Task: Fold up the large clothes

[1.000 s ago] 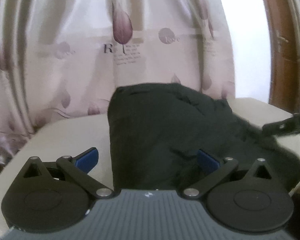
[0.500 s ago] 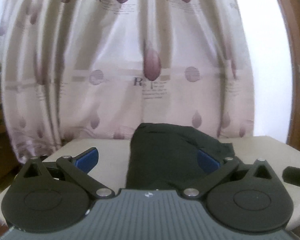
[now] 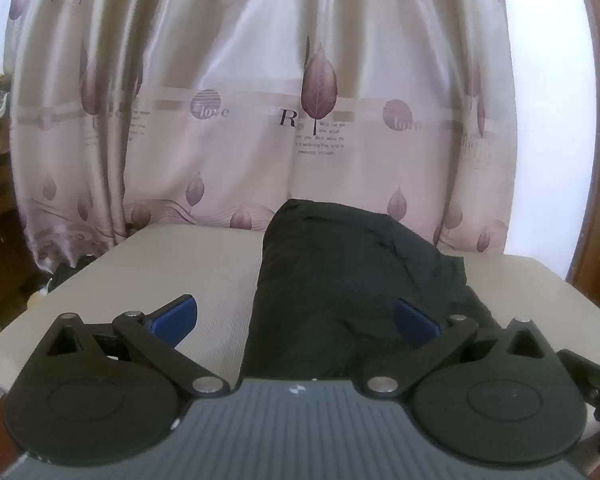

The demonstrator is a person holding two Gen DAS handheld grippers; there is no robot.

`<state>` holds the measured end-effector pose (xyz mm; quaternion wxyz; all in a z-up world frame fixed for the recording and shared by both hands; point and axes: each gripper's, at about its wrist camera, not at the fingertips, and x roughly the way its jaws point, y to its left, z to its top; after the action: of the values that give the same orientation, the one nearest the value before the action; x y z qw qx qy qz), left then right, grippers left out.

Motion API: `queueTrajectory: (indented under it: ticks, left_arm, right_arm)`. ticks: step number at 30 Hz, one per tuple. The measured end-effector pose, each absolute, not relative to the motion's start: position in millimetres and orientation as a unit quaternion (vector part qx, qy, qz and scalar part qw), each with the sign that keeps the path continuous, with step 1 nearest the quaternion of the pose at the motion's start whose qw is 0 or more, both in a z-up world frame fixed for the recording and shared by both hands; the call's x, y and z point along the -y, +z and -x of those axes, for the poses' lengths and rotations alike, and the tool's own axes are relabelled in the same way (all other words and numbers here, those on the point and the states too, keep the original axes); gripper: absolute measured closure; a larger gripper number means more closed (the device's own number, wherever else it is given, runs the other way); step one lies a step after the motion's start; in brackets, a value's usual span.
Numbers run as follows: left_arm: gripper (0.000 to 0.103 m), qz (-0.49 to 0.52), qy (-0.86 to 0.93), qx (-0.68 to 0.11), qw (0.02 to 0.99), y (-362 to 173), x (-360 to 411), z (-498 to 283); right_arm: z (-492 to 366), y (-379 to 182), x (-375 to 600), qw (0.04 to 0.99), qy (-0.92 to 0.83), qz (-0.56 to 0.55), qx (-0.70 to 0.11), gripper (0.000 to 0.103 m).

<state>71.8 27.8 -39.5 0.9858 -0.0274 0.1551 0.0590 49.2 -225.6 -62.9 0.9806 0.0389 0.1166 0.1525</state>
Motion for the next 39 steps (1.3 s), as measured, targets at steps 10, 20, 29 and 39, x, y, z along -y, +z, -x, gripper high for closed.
queueTrajectory:
  ticks: [10,20,29,39]
  left_arm:
    - [0.0,0.022,0.054,-0.167,0.984,-44.6,-24.1,-70.1]
    - [0.0,0.01,0.05,-0.181,0.982,-57.7,-18.1,-69.7]
    - [0.0,0.002,0.04,-0.194,0.98,-66.6,-14.5,-71.6]
    - [0.0,-0.008,0.044,-0.175,0.984,-74.0,-10.2,-67.6]
  right_arm:
    - [-47.0,-68.2,220.4,0.981,0.147,-0.026,-0.123,0.001]
    - [-49.1,-75.4,219.2,0.98,0.142,-0.024,-0.138,0.001]
    - [-52.7,-80.2,218.7,0.98,0.133,-0.022,-0.146,0.001]
    - [-54.5,-83.2,218.4,0.98,0.128,-0.02,-0.152,0.001]
